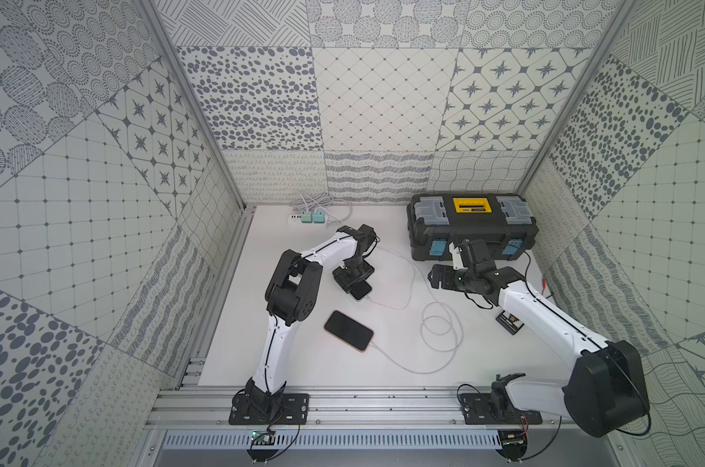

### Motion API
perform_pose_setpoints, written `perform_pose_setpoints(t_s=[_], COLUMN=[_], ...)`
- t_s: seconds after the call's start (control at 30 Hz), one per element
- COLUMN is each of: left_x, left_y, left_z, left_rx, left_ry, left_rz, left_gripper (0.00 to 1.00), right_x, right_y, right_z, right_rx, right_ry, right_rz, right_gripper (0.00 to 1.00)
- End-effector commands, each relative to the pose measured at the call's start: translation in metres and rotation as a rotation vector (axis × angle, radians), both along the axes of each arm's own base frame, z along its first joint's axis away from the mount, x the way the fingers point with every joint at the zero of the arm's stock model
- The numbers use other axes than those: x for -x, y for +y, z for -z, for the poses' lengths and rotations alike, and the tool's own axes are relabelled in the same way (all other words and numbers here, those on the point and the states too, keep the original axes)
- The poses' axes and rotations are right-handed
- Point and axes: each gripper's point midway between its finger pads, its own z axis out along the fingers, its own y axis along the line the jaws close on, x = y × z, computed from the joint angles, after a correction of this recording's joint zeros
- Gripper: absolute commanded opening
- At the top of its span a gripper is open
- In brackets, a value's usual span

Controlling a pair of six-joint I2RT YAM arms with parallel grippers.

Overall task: Unplug the charging cable from the phone
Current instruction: Pick up the phone at the center of the board.

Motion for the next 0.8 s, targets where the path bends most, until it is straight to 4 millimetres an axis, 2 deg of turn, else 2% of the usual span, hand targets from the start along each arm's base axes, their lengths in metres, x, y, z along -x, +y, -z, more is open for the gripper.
perform_pose_setpoints(t_s=[0.0, 0.13, 0.2, 0.27, 0.4, 0.77], left_x=[0.008, 0.006, 0.004, 0.001, -0.005, -0.018], left_y=[0.0, 0.0, -0.001, -0.002, -0.002, -0.005], left_z=[0.008, 0.007, 0.005, -0.001, -0.014, -0.06], left_rx=[-0.006, -0.001, 0.001, 0.01, 0.014, 0.036], left_ry=[0.026, 0.014, 0.002, -0.019, -0.053, -0.151], left_rz=[-0.012, -0.001, 0.005, 0.017, 0.032, 0.063], left_gripper=[0.69, 0.55, 0.51, 0.41, 0.32, 0.31], right_x=[-0.002, 0.0, 0.0, 0.0, -0.001, 0.0], right_y=[-0.001, -0.002, -0.001, -0.002, 0.0, 0.01], right_z=[-0.012, -0.01, -0.01, -0.01, -0.012, -0.011], right_rx=[-0.011, -0.011, -0.015, -0.015, -0.021, -0.025], right_ry=[-0.048, -0.042, -0.042, -0.041, -0.043, -0.04], right_rz=[0.004, 0.006, 0.006, 0.007, 0.006, -0.029], right_gripper=[0.97, 0.97, 0.97, 0.97, 0.97, 0.97])
